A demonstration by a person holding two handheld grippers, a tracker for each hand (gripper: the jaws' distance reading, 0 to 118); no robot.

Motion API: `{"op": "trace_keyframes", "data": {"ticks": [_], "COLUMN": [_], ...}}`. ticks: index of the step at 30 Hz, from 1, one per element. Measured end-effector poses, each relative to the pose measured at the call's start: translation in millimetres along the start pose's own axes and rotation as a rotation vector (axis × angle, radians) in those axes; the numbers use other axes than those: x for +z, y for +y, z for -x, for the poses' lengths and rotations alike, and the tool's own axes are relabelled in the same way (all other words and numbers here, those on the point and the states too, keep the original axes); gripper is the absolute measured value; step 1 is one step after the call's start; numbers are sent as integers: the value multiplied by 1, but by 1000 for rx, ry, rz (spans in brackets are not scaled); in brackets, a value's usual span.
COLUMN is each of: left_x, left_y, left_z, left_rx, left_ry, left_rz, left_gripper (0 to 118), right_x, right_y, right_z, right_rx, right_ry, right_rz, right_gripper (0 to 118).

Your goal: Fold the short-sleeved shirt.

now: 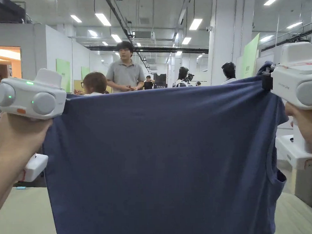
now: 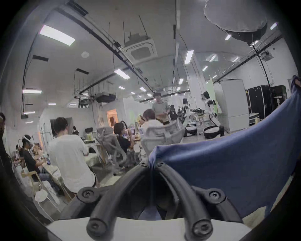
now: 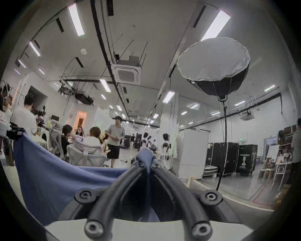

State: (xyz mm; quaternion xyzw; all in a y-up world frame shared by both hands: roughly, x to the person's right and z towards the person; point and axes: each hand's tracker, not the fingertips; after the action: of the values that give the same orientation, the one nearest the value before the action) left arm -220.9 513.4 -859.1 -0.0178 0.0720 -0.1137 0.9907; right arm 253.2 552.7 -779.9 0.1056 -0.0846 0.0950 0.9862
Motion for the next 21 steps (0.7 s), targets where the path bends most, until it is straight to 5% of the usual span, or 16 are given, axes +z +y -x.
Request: {"op": "trace_keyframes", "data": {"ticks": [6, 12, 21], "left_x": [-10, -20, 51], "left_y": [-14, -115, -201], "left_z": [0, -31, -34], "left_rx": [4, -55, 31], "left_ry": [-29, -43, -144], "left_rz": [-8, 121, 238], "left_gripper": [0, 0, 0], "right_x": [-22, -17, 67], "right_y": [-30, -130, -188], "right_z": [7, 19, 4], "right_rx": [37, 15, -47], "right_ry": [-14, 14, 35], "right_rz": [21, 177, 259], "right_gripper": [1, 1, 1]}}
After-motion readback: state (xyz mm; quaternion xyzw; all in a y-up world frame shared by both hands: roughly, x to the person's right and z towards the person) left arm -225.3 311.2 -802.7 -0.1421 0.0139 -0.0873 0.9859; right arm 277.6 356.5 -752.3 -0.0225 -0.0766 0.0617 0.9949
